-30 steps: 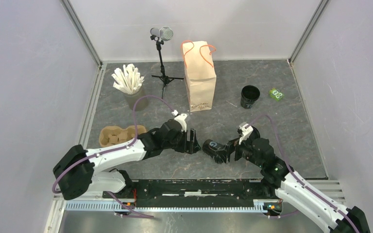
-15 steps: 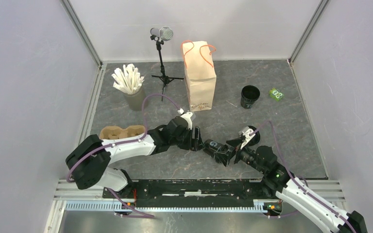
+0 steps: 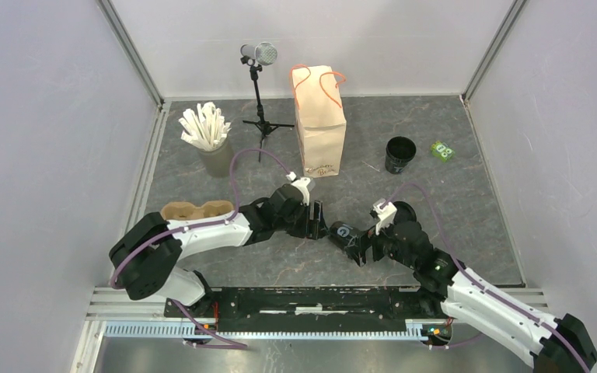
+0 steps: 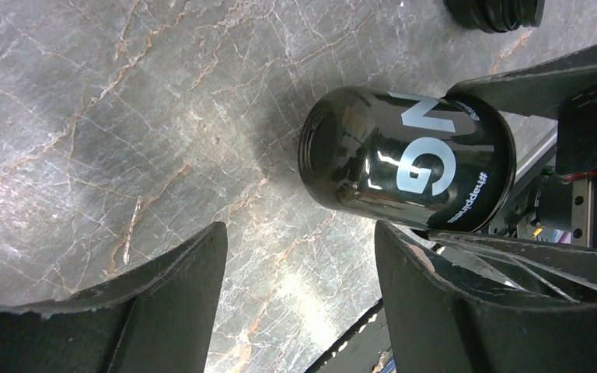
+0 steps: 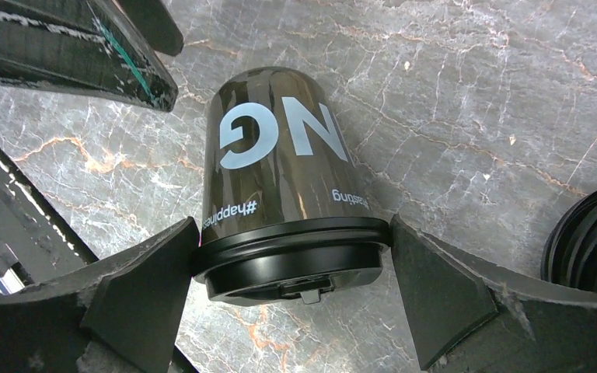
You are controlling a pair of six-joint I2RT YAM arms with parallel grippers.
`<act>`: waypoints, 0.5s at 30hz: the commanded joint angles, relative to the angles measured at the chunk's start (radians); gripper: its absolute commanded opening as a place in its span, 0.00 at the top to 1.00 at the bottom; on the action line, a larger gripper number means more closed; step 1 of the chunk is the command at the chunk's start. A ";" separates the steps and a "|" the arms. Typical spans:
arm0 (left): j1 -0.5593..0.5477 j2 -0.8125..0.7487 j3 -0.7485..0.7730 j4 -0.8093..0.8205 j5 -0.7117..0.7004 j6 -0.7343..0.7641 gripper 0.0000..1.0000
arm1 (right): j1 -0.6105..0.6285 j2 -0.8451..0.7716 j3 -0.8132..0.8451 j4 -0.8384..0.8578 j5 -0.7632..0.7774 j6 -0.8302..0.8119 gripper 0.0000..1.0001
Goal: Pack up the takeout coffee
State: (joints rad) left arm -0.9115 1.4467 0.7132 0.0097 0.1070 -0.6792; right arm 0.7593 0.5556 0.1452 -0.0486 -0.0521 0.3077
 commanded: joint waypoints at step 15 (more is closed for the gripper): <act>0.019 -0.092 0.057 -0.061 -0.016 0.077 0.26 | 0.021 0.116 0.329 -0.284 0.114 -0.123 0.12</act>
State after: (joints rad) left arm -0.8967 1.4586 0.7326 -0.0063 0.1249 -0.6559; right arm 0.7723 0.6514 0.2951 -0.1936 -0.0402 0.2653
